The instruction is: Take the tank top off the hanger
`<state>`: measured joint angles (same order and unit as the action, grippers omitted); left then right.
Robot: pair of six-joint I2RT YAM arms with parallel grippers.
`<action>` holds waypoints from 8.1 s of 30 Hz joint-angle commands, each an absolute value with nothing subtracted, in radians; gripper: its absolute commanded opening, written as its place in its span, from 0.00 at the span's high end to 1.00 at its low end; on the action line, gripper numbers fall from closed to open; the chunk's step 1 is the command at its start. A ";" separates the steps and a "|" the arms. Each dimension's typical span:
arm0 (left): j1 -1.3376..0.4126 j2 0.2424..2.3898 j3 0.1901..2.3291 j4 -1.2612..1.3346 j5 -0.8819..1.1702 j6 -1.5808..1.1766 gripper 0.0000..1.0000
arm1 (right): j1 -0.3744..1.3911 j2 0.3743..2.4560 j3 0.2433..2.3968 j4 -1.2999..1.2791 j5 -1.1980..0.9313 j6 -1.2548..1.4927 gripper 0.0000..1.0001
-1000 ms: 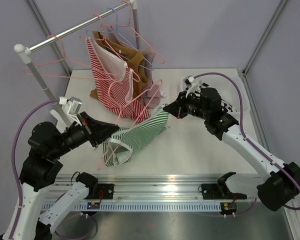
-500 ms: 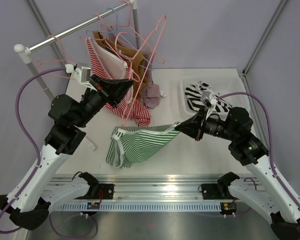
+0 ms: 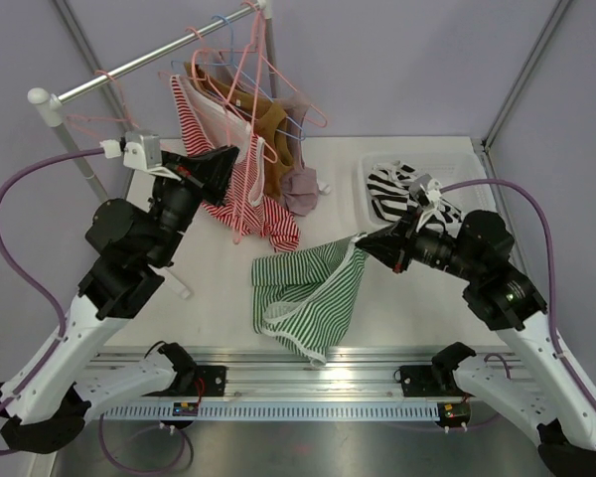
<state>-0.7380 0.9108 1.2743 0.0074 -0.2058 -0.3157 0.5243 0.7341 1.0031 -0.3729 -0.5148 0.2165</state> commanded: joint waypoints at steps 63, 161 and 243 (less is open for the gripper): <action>-0.167 1.546 2.088 -0.847 -0.402 -0.545 1.00 | 0.632 1.048 0.988 -0.221 -0.319 0.336 0.01; -0.028 0.600 1.471 -0.894 0.219 -0.342 0.01 | -0.044 2.031 1.773 -0.557 0.120 0.133 1.00; -0.472 1.579 2.163 -0.614 -0.735 -0.609 1.00 | -0.008 0.584 0.951 -0.275 -0.907 0.585 0.00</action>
<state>-0.4515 1.6539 2.1372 -0.6857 -0.6823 -0.5819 -0.0120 0.5770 0.8974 -0.2863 -0.8845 0.6022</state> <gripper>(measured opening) 0.026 0.993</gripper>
